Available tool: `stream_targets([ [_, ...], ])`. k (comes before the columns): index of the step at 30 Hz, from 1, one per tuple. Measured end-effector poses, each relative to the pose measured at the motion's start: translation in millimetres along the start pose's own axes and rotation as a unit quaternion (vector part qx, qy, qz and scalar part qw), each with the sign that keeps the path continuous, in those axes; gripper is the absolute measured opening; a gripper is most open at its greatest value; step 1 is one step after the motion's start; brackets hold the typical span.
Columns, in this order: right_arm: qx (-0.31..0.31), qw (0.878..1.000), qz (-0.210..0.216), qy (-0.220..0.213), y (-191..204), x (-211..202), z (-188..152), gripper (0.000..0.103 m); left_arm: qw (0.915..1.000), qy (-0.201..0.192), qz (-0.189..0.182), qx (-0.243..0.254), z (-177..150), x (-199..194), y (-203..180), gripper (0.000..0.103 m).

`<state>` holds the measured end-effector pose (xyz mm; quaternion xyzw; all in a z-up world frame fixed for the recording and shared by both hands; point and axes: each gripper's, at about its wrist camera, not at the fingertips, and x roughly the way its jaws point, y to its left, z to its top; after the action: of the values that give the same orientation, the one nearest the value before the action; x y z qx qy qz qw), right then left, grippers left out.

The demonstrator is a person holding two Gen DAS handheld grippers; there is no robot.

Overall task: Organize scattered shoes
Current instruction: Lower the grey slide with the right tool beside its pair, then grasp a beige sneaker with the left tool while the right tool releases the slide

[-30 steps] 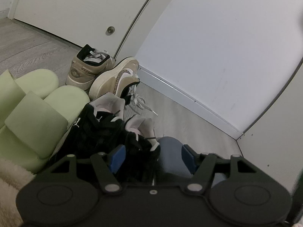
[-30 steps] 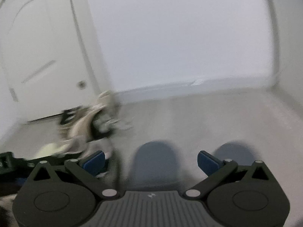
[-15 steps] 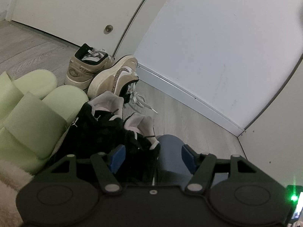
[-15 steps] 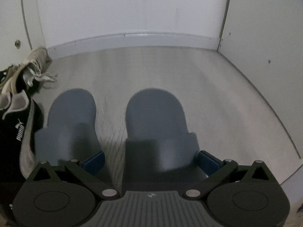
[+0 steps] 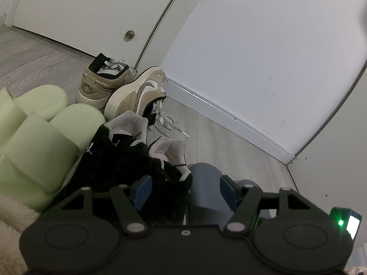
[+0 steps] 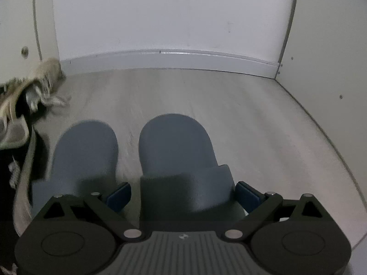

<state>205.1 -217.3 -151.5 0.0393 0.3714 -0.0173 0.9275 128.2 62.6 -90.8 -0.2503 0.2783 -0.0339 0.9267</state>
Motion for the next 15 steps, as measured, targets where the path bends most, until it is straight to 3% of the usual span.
stream_targets([
  [6, 0.027, 0.997, 0.076, 0.016, -5, -8, 2, 0.097, 1.0, 0.002, -0.001, 0.002, 0, 1, -1, 0.067],
  [10, -0.001, 0.998, 0.064, 0.013, 5, -12, -5, 0.097, 1.0, 0.002, -0.002, 0.007, -1, 1, -4, 0.067],
  [15, 0.101, 0.993, 0.059, -0.006, -8, -19, -4, 0.098, 0.9999, -0.009, -0.003, 0.01, -1, -5, -6, 0.067],
])
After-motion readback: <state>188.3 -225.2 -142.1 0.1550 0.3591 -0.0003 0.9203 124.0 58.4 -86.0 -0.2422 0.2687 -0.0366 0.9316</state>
